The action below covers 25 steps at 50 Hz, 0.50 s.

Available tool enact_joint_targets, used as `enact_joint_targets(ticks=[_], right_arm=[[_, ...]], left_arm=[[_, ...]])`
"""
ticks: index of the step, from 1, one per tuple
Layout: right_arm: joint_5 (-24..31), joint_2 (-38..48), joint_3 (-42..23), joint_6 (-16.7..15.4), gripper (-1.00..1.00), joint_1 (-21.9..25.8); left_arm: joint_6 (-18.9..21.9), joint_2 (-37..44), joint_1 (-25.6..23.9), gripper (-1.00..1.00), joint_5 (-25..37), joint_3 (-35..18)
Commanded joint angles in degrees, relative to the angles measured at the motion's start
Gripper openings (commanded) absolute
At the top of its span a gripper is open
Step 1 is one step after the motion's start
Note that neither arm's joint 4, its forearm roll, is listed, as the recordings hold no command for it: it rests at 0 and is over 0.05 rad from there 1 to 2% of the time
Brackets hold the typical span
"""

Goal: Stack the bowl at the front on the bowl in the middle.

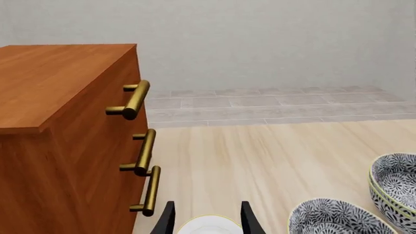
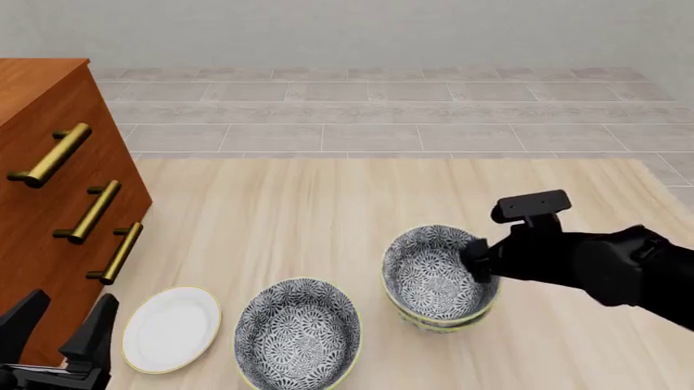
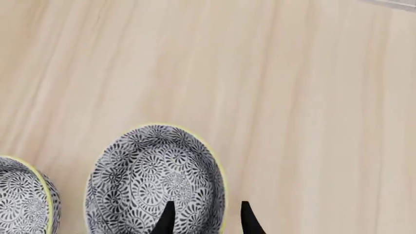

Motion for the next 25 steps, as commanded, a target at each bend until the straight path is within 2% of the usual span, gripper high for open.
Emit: enact_joint_targets(ticks=[1,16,25], right_arm=[[5.0,-3.7,-4.1,-0.2,1.0,1.8],[15.0,-13.1,-10.8,-0.5,1.0,3.3],[22.0,-18.2,-17.7,-0.4,1.0,3.3]], left_arm=[[-1.0,-0.2,0.3,1.0,0.1,-0.2],[-0.8,-2.7,-0.1,1.0,2.9,-1.0],[-0.8,-3.2,-0.3,1.0,3.5,-1.2]])
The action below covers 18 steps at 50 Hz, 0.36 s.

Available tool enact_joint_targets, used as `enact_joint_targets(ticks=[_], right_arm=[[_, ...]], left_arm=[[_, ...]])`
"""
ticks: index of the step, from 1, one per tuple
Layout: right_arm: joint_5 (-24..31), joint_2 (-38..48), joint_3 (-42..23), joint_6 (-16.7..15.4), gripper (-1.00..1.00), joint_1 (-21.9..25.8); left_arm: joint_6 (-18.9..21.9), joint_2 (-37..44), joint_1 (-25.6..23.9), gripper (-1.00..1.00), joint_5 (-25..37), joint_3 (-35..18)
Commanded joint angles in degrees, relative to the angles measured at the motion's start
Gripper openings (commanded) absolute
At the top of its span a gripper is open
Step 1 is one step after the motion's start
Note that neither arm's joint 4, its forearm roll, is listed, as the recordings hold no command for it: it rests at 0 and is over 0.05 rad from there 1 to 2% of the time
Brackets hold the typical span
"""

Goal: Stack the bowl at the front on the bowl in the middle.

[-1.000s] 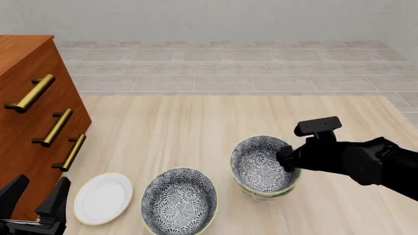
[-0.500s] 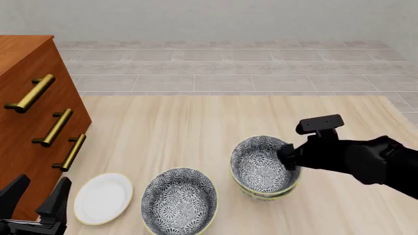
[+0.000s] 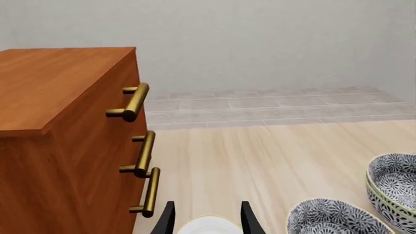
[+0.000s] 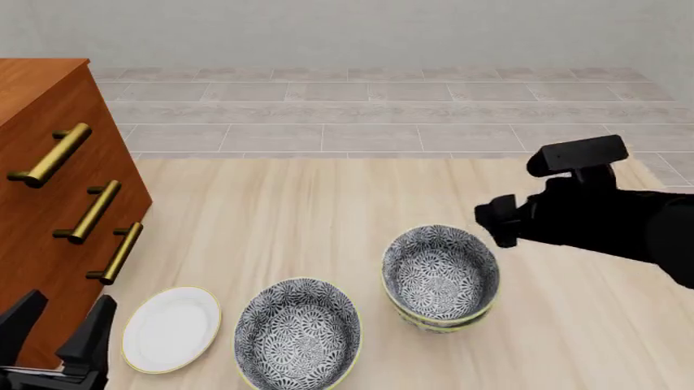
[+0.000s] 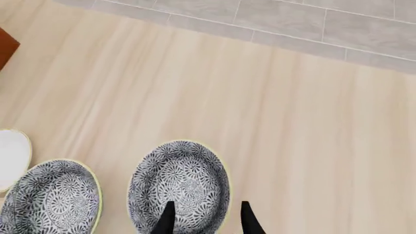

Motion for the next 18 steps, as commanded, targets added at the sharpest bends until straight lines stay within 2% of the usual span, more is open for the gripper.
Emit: enact_joint_targets(ticks=[1,9,18], right_arm=[[8.5,-5.4,-8.1,-0.1,1.0,1.3],[13.2,-9.1,-13.6,-0.2,1.0,0.7],[18.2,-13.4,-20.2,1.1,1.0,0.6]], left_arm=[[-1.0,-1.2,0.1,1.0,1.2,-0.5],[-1.1,-1.7,-0.2,1.0,1.8,-0.5],[-1.0,-1.4,0.0,1.0,1.3,-0.3]])
